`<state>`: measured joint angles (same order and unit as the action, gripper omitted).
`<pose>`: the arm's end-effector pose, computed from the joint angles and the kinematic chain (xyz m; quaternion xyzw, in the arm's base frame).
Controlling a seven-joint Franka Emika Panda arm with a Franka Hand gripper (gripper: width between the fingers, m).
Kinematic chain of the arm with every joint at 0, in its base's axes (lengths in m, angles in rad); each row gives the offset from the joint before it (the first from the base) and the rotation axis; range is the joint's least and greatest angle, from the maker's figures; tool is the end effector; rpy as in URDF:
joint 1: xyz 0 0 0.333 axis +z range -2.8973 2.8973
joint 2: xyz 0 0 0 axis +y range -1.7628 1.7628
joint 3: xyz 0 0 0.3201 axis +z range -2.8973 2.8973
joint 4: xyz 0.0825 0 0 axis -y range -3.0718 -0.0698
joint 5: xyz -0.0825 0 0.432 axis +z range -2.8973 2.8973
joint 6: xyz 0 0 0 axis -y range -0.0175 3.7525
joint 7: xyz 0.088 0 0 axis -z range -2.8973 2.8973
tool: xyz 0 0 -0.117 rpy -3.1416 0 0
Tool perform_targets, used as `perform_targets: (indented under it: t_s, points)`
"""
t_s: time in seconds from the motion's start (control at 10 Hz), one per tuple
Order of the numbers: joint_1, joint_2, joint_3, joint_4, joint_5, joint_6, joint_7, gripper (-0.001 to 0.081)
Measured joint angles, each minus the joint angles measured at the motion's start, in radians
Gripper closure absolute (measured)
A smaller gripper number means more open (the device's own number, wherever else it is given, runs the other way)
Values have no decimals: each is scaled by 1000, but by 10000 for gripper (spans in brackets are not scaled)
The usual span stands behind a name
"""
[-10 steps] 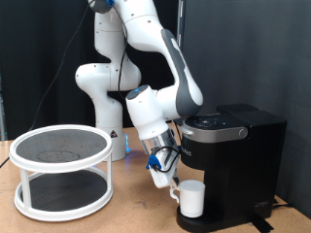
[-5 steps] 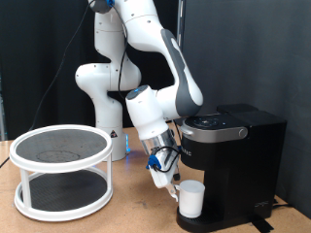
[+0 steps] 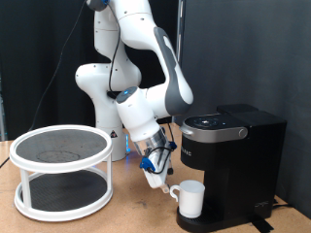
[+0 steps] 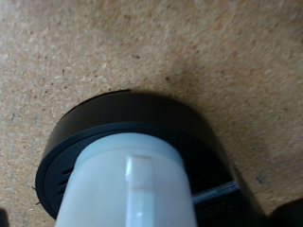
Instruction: Make a cup of coffee with the keurig machine
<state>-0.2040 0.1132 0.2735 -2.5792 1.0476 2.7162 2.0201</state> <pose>0.4576 0.0085 0.1678 -0.1081 0.9681 0.1927 0.1181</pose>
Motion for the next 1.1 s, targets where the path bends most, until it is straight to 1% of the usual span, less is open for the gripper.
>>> perform_targets:
  t_s: [0.1,0.2,0.4,0.6,1.1]
  points:
    - [-5,-19,-1,-20,-8,-6,-5,72]
    - [-6,-28,-2,-37,-40,-5,14,72]
    - [-1,-28,5,-58,-49,23,25,72]
    - [5,-25,22,-65,-41,40,27,72]
    - [26,4,61,-63,-29,79,66,72]
